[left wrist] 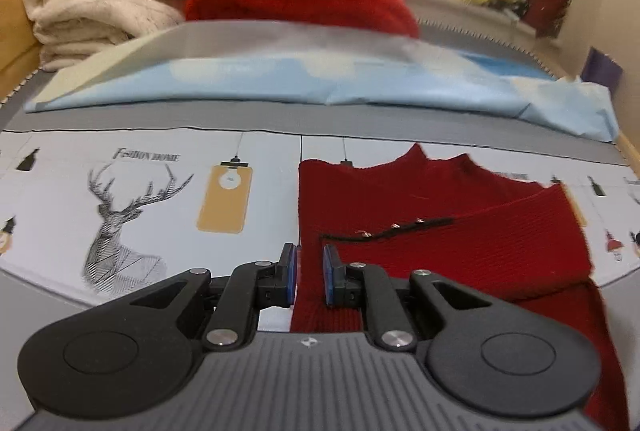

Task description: Fold small clothes

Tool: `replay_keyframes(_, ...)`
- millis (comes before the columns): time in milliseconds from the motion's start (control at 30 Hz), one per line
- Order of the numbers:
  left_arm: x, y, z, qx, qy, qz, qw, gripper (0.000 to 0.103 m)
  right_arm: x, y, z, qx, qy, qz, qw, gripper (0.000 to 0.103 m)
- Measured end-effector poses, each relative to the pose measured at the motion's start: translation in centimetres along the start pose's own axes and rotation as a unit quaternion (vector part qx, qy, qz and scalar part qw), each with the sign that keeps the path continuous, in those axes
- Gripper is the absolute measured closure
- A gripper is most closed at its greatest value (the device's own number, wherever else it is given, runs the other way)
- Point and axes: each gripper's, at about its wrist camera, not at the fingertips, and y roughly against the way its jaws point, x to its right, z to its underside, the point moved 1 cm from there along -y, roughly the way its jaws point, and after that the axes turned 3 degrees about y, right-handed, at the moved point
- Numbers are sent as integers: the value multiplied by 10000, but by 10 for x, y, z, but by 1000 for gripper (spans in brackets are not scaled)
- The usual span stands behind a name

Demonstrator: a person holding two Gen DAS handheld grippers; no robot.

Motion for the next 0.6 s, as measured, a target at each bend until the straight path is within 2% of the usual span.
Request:
replay_keyframes(200,-4,92,45,242,-302,237,9990,88,15,109,11,685,322,-515,9958,48)
replay_keyframes(300,-19,125,81,158,-159,469,9987,85,38,151,39,849,569,-625,9928,46)
replay_keyframes(433,-38,140,144,-77,159,685,9975,85,84,163,92,665,404,-526,9956,46)
replay_keyframes(533,-50,127,192,-372,389,611,9967,85,118,140,137,305,193,-327,9988,46)
replay_keyframes(600,-59,112,216,-756,581,491,9942,85,136,120,162,-15,-10,-168,9999,47)
